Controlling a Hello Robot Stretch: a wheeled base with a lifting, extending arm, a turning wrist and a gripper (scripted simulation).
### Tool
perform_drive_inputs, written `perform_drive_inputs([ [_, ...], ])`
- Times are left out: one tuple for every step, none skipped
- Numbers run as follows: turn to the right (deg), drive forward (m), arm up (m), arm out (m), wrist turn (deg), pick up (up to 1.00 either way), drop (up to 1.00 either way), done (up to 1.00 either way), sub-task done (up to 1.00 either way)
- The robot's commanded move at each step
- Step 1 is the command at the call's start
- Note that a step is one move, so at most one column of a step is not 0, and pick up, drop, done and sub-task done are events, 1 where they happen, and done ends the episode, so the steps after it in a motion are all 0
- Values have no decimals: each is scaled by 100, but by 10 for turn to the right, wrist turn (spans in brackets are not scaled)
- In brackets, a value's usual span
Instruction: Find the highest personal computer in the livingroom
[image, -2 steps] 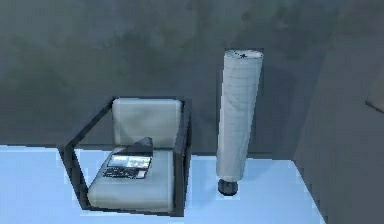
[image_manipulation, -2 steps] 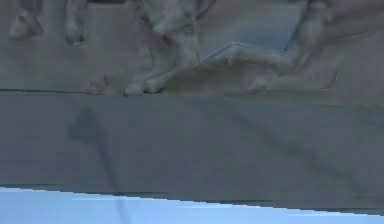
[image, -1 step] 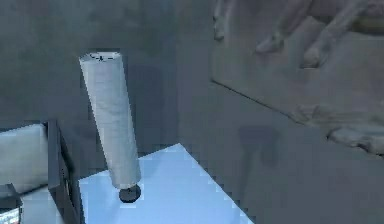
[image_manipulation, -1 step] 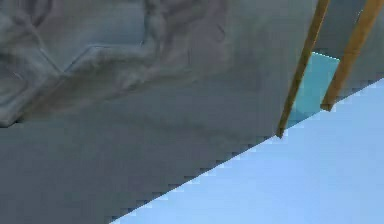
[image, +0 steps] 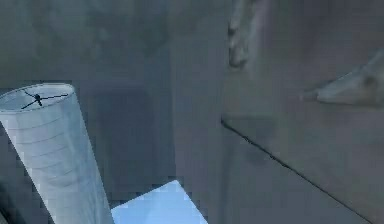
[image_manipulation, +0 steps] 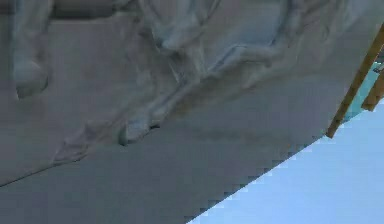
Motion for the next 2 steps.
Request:
perform_drive_inputs([
  [-450,0,0,0,0,0,0,0,0],
  [-450,0,0,0,0,0,0,0,0],
])
